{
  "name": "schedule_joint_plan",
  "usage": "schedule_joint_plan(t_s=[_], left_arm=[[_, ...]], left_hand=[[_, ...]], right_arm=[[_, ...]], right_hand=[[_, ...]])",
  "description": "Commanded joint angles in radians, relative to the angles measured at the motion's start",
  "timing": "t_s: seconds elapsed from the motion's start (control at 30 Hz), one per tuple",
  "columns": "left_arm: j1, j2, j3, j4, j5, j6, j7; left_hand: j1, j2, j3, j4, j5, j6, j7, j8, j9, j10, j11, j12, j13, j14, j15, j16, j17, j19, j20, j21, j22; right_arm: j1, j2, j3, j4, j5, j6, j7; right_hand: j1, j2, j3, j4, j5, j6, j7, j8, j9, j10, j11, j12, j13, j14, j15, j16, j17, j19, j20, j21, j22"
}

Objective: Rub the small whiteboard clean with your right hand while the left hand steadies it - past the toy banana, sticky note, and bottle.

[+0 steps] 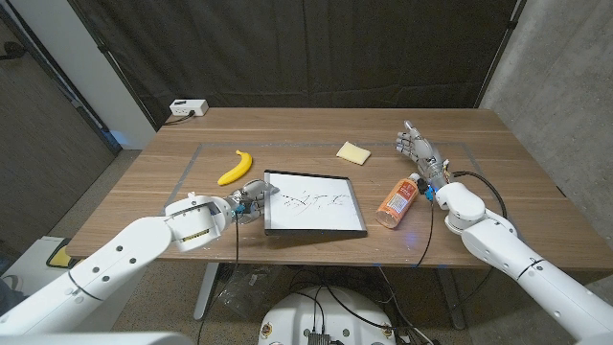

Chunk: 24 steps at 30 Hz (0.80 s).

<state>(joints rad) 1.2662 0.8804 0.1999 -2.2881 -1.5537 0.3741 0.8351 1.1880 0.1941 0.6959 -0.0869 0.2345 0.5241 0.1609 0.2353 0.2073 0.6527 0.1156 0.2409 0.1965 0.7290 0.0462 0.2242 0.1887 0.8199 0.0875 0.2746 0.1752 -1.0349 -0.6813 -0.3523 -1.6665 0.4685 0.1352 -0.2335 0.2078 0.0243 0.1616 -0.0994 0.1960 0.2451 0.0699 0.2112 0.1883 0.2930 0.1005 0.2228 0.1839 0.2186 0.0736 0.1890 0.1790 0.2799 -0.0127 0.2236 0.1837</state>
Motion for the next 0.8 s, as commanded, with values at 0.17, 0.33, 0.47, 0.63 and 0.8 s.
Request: schedule_joint_plan(t_s=[0.17,0.33,0.47,0.63,0.8], left_arm=[[-0.014,0.057,-0.026,-0.007,-0.048,0.015,0.006],[-0.018,0.059,-0.022,-0.008,-0.041,0.007,0.004],[-0.022,0.058,-0.016,0.001,-0.049,0.009,-0.016],[-0.021,0.059,-0.012,-0.003,-0.051,0.005,-0.015],[-0.015,0.058,-0.012,-0.007,-0.041,-0.007,-0.016]], left_hand=[[0.003,0.000,0.012,0.002,0.006,0.020,0.043,0.009,0.003,0.018,-0.002,0.001,0.002,0.015,0.001,0.002,0.002,0.013,-0.002,0.003,0.000],[0.003,-0.001,0.017,0.002,0.006,0.027,0.043,0.009,0.003,0.022,-0.002,-0.001,0.002,0.015,0.000,-0.001,0.002,0.014,-0.002,0.001,0.000],[0.003,-0.002,0.021,0.003,0.007,0.031,0.043,0.008,0.003,0.023,-0.004,-0.002,0.002,0.012,0.002,-0.004,0.001,0.013,-0.003,0.000,0.000],[0.003,-0.003,0.024,0.004,0.007,0.033,0.042,0.007,0.003,0.023,-0.006,-0.004,0.002,0.012,0.002,-0.006,0.001,0.012,-0.003,-0.002,0.000],[0.002,-0.004,0.027,0.005,0.008,0.036,0.042,0.006,0.002,0.027,-0.009,-0.005,0.002,0.015,0.001,-0.007,0.001,0.013,-0.003,-0.002,0.000]], right_arm=[[0.090,-0.008,-0.051,0.016,-0.310,0.041,-0.092],[0.117,-0.015,-0.078,0.007,-0.415,0.029,-0.112],[0.138,-0.018,-0.102,-0.005,-0.502,0.015,-0.130],[0.169,-0.029,-0.131,-0.023,-0.589,-0.012,-0.120],[0.209,-0.042,-0.173,-0.067,-0.685,-0.106,-0.073]], right_hand=[[0.068,0.012,0.024,-0.035,-0.010,0.032,-0.030,0.008,0.003,0.025,-0.046,0.010,0.001,0.043,-0.043,0.009,0.000,0.026,-0.013,0.003,0.001],[0.091,0.018,0.034,-0.045,-0.010,0.038,-0.037,0.008,0.003,0.030,-0.058,0.009,-0.001,0.048,-0.047,0.007,-0.001,0.029,-0.017,0.002,0.001],[0.150,0.032,0.059,-0.066,-0.010,0.045,-0.033,0.008,0.003,0.038,-0.047,0.007,-0.002,0.023,-0.044,-0.007,-0.002,0.030,-0.028,-0.003,0.000],[0.206,0.042,0.081,-0.076,-0.010,0.052,-0.025,0.006,0.003,0.036,-0.032,0.001,-0.002,0.023,-0.047,-0.005,-0.002,0.045,-0.048,-0.002,0.000],[0.249,0.042,0.095,-0.080,-0.011,0.052,-0.028,0.002,0.003,0.035,-0.039,-0.003,-0.003,0.051,-0.062,0.002,-0.003,0.076,-0.057,0.006,0.001]])
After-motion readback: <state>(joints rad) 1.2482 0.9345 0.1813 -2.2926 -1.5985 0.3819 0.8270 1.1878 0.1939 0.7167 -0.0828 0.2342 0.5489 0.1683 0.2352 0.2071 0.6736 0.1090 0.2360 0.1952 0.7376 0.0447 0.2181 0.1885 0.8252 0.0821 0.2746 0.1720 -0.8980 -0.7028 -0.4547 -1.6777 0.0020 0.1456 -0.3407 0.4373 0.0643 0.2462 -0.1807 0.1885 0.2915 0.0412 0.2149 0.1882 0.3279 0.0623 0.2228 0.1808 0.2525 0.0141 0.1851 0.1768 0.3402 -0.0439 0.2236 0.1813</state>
